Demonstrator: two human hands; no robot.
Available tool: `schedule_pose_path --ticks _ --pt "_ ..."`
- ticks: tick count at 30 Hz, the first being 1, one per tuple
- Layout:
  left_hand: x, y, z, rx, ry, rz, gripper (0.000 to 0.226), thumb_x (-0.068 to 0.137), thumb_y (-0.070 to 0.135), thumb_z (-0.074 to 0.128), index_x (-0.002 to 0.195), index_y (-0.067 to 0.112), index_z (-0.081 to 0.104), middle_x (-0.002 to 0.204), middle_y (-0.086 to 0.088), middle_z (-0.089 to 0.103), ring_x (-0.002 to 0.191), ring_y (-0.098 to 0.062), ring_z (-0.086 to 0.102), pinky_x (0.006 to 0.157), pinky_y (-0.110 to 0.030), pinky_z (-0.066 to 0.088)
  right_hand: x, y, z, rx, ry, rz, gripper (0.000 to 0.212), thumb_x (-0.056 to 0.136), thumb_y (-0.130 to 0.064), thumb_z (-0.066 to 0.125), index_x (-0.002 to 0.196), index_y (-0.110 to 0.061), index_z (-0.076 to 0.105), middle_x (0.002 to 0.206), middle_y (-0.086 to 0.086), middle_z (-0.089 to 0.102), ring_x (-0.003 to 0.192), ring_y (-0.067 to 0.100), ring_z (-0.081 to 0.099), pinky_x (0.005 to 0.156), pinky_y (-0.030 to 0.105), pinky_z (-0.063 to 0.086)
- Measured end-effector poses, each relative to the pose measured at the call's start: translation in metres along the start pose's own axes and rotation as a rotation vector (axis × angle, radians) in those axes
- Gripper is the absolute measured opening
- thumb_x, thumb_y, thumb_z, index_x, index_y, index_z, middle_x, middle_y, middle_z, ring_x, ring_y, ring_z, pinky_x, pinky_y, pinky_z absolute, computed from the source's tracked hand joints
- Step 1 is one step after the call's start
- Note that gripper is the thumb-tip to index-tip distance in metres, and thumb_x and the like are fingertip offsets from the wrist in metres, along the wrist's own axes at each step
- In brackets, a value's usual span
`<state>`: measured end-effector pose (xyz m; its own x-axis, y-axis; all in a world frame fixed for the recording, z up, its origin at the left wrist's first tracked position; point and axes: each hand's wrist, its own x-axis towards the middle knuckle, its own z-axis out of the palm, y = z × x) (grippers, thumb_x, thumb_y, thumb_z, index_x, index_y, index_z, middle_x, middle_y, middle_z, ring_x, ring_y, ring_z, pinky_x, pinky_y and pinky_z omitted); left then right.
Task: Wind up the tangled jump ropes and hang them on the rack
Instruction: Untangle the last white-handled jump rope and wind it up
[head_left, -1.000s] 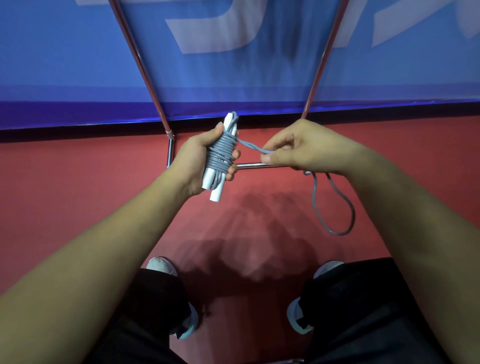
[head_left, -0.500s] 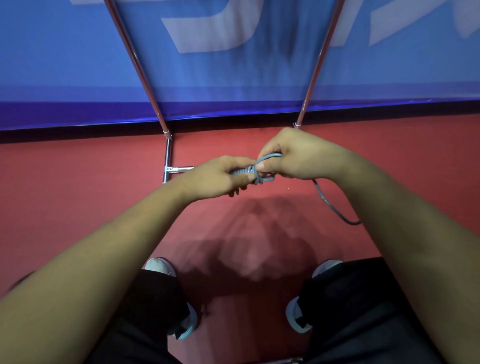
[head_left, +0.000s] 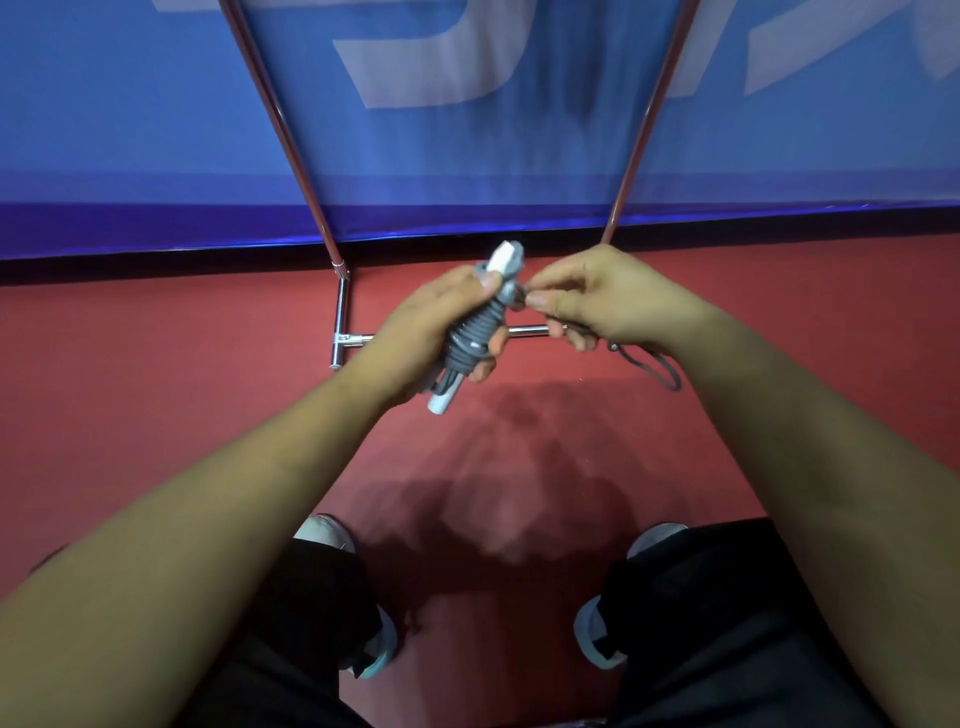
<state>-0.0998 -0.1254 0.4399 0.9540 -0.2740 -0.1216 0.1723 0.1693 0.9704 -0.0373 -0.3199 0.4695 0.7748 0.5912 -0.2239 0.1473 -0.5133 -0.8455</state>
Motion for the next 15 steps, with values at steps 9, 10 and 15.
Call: schedule_pose_path --ticks 9,10,15 --pt "0.006 0.006 -0.013 -0.276 0.138 -0.081 0.021 0.104 0.034 0.042 0.117 0.020 0.050 0.072 -0.010 0.053 0.051 -0.023 0.048 0.050 -0.028 0.044 -0.002 0.001 0.001 -0.113 -0.037 0.016 0.021 0.104 -0.020 0.050 0.106 -0.012 0.069 0.058 0.000 0.046 0.048 0.011 0.047 0.051 0.026 0.043" --pt "0.007 0.006 -0.014 -0.257 0.167 -0.096 0.018 0.104 0.034 0.043 0.112 0.019 0.050 0.071 -0.011 0.053 0.050 -0.023 0.048 0.050 -0.029 0.043 -0.002 -0.001 0.001 -0.138 -0.008 0.007 0.022 0.103 -0.020 0.051 0.102 -0.009 0.069 0.057 -0.001 0.045 0.046 0.009 0.043 0.050 0.026 0.041" --pt "0.010 -0.001 -0.010 0.112 0.268 -0.136 0.010 0.103 0.026 0.053 0.107 0.017 0.056 0.070 -0.011 0.055 0.048 -0.022 0.048 0.051 -0.029 0.042 -0.006 -0.015 0.006 -0.405 -0.087 -0.100 0.023 0.095 -0.024 0.064 0.084 -0.005 0.070 0.059 0.001 0.045 0.051 0.008 0.036 0.051 0.024 0.030"
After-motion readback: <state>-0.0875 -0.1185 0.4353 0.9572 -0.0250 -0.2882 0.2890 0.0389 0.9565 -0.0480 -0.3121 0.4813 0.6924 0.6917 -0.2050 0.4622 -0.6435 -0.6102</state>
